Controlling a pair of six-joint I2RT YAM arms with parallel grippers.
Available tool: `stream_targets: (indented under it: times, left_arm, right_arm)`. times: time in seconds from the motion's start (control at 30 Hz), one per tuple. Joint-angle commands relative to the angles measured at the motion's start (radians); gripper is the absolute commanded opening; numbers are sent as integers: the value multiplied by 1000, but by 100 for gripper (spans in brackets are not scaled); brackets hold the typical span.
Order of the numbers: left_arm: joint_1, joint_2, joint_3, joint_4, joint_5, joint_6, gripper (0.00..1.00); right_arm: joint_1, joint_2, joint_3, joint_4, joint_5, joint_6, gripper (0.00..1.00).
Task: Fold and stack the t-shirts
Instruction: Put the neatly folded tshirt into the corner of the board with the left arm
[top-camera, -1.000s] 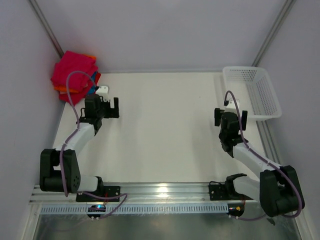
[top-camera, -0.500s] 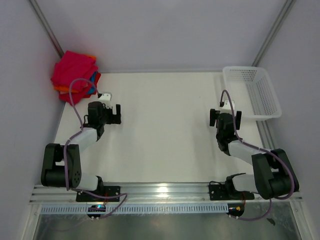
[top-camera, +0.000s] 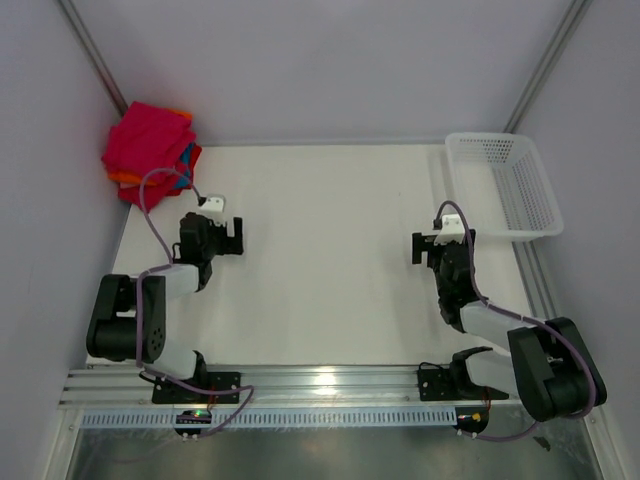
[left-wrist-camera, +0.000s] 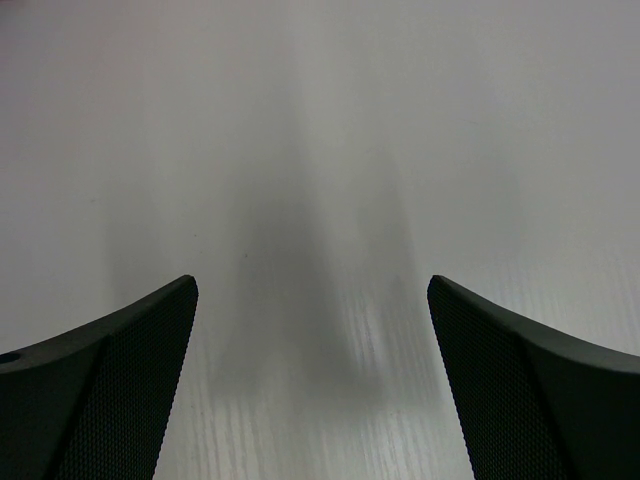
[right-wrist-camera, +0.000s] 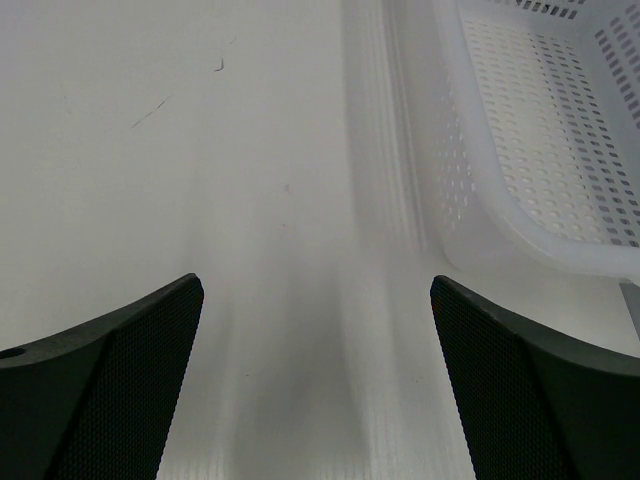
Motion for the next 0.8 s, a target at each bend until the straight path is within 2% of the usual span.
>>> stream_targets:
  times: [0.0, 0.13, 0.4, 0.47, 0.5, 0.57, 0.77]
  left_arm:
    - [1, -51, -75, 183, -43, 0, 99]
    - [1, -113, -173, 315, -61, -15, 99]
    - [1, -140, -206, 360, -153, -47, 99]
    - [1, -139, -203, 362, -161, -53, 99]
    - [1, -137, -203, 360, -161, -53, 99]
    - [1, -137, -201, 358, -158, -55, 99]
    - [1, -111, -212, 401, -139, -50, 99]
  right_arm:
    - [7, -35, -23, 144, -65, -6, 99]
    - [7, -70, -63, 179, -73, 0, 100]
    - [4, -90, -94, 224, -128, -52, 99]
    - [4, -71, -156, 421, -131, -128, 99]
    - [4, -78, -163, 438, -104, -122, 99]
    - [-4, -109, -147, 370, -111, -106, 99]
    - [-6, -60, -169, 408, -160, -116, 99]
